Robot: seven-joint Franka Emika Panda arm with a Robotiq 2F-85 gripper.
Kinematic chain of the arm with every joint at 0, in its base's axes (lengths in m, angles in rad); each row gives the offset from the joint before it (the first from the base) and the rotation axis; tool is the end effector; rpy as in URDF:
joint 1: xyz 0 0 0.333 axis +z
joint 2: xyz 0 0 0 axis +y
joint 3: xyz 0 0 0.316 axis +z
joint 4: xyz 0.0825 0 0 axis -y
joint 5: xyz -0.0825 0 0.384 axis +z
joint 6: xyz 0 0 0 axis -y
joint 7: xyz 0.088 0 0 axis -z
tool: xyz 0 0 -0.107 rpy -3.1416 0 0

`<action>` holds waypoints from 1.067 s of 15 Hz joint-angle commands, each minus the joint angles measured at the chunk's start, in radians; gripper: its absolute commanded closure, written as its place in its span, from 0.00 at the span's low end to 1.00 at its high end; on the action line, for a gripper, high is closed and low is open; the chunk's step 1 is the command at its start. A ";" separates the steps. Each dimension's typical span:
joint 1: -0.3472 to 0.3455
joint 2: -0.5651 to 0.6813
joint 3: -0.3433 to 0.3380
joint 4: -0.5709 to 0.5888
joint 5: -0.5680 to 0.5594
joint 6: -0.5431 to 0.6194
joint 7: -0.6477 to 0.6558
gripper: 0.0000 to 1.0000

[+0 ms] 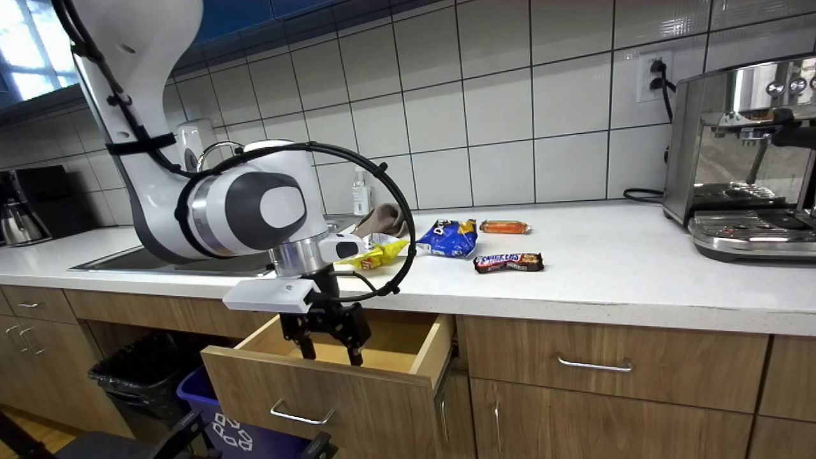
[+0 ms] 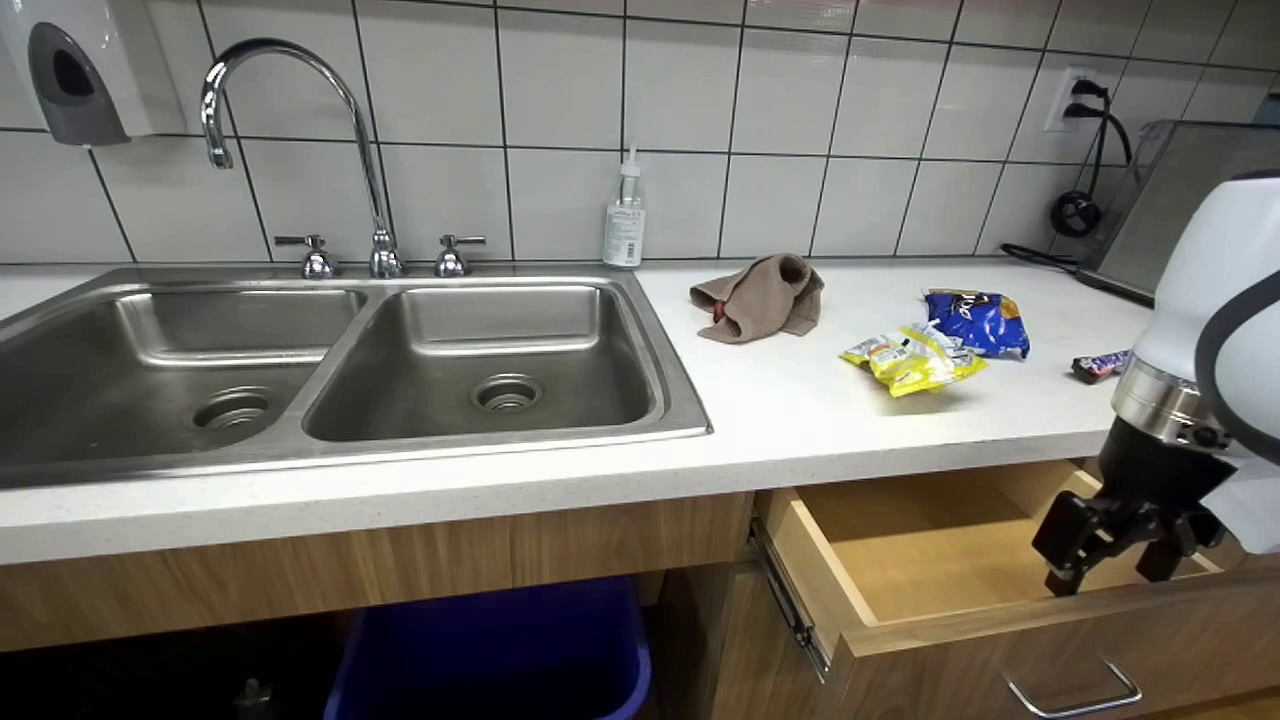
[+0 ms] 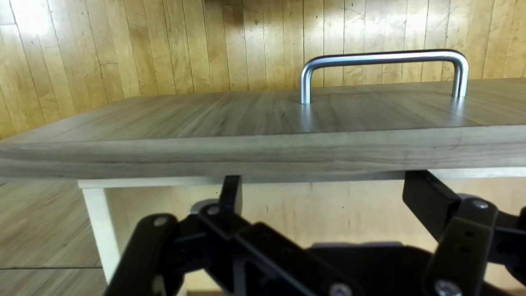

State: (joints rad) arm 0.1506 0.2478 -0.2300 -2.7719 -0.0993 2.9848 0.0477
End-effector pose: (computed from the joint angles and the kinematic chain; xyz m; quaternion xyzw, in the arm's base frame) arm 0.3699 -0.0307 0.1402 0.9992 -0.0114 -0.0161 0.0348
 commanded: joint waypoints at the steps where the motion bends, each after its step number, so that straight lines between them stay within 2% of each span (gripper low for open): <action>1: 0.003 -0.027 -0.021 -0.017 -0.046 -0.053 0.043 0.00; 11: -0.011 -0.045 -0.012 -0.016 -0.102 -0.135 0.068 0.00; 16: -0.020 -0.066 0.003 -0.014 -0.093 -0.164 0.083 0.00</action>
State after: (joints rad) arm 0.1498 0.2260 -0.2346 -2.7705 -0.1650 2.8828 0.0893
